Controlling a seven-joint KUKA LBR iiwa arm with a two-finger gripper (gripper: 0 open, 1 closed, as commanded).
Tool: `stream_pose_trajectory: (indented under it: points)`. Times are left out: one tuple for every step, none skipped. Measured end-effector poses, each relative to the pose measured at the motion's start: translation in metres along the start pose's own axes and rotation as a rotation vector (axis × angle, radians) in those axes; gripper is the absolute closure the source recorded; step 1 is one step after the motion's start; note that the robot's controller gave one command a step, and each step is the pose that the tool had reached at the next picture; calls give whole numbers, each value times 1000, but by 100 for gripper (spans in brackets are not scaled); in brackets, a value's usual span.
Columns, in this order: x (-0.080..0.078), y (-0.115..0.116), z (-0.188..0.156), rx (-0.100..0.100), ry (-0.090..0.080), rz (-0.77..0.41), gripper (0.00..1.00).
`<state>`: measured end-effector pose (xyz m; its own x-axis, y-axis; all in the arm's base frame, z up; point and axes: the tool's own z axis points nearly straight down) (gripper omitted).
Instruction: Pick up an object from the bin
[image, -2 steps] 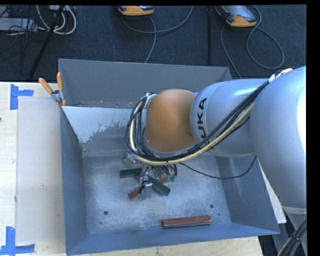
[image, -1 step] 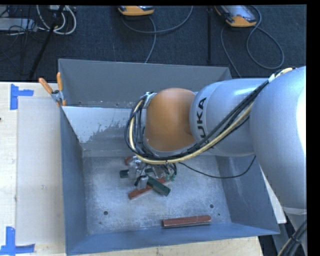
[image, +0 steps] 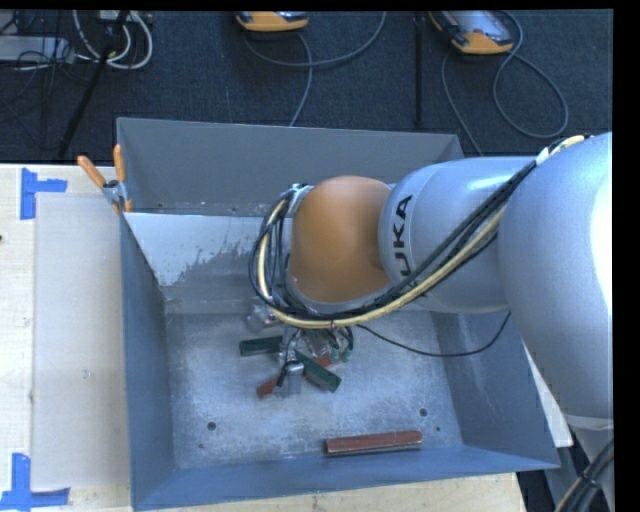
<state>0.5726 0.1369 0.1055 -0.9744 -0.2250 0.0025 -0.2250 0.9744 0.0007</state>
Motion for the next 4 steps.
stream_pose_trajectory:
  points:
    - [0, 0, 0, 0, 0, 1, 100]
    - [0, 0, 0, 0, 0, 1, 0]
    - [0, 0, 0, 0, 0, 2, 100]
    - [0, 0, 0, 0, 0, 2, 0]
